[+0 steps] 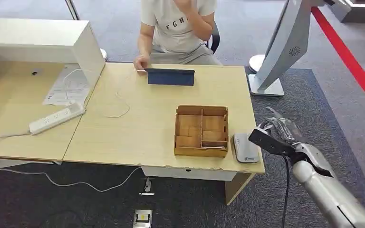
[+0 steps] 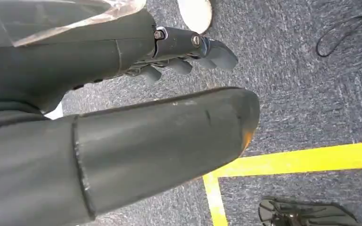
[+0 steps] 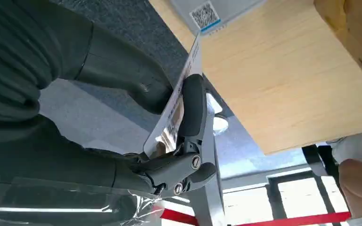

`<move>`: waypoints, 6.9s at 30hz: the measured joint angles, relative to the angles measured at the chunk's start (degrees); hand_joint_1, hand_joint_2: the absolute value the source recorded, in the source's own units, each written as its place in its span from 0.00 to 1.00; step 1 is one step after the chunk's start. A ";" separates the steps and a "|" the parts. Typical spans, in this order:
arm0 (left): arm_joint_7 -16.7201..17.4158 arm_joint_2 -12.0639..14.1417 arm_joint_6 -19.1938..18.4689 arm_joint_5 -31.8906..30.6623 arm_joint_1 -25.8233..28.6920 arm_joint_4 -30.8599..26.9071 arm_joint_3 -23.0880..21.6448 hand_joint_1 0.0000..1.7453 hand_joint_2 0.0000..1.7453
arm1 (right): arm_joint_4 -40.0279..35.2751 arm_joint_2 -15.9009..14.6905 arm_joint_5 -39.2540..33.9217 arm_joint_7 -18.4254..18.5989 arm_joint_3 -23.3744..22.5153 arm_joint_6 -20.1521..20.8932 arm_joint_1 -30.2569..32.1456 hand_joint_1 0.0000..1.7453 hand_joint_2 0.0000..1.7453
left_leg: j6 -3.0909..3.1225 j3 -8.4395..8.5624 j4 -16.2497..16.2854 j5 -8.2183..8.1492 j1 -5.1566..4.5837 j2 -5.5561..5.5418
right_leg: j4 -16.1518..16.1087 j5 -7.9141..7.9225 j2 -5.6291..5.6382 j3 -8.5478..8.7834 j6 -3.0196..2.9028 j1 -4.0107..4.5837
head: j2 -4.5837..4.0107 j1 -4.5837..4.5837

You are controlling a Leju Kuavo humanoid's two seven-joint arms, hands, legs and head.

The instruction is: Pass the card to the sensor for recognition and then transmit it.

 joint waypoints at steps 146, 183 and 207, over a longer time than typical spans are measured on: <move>1.62 0.96 -8.59 -9.44 -5.98 0.02 -5.16 0.00 0.00 | 23.01 22.18 18.27 -1.90 2.60 10.29 -28.80 0.00 0.00 | -0.14 -0.11 0.01 0.14 0.06 0.03 | 0.18 0.10 0.01 -0.22 -0.12 0.06 | 0.00 0.00; -1.99 2.10 -4.00 -1.03 0.77 0.13 -3.32 0.00 0.00 | -34.40 -9.10 -23.65 12.03 -19.98 14.29 -1.76 0.00 0.00 | -0.07 -0.11 0.03 0.05 0.05 -0.01 | 0.02 0.09 0.02 -0.22 -0.11 0.05 | 0.00 0.00; -0.83 1.36 -1.62 1.12 0.11 0.11 -0.79 0.00 0.00 | -66.08 -23.11 -22.60 19.60 -25.40 5.07 32.87 0.00 0.00 | -0.09 -0.10 -0.04 -0.01 0.06 0.01 | 0.03 0.00 0.04 -0.18 -0.12 0.07 | 0.00 0.00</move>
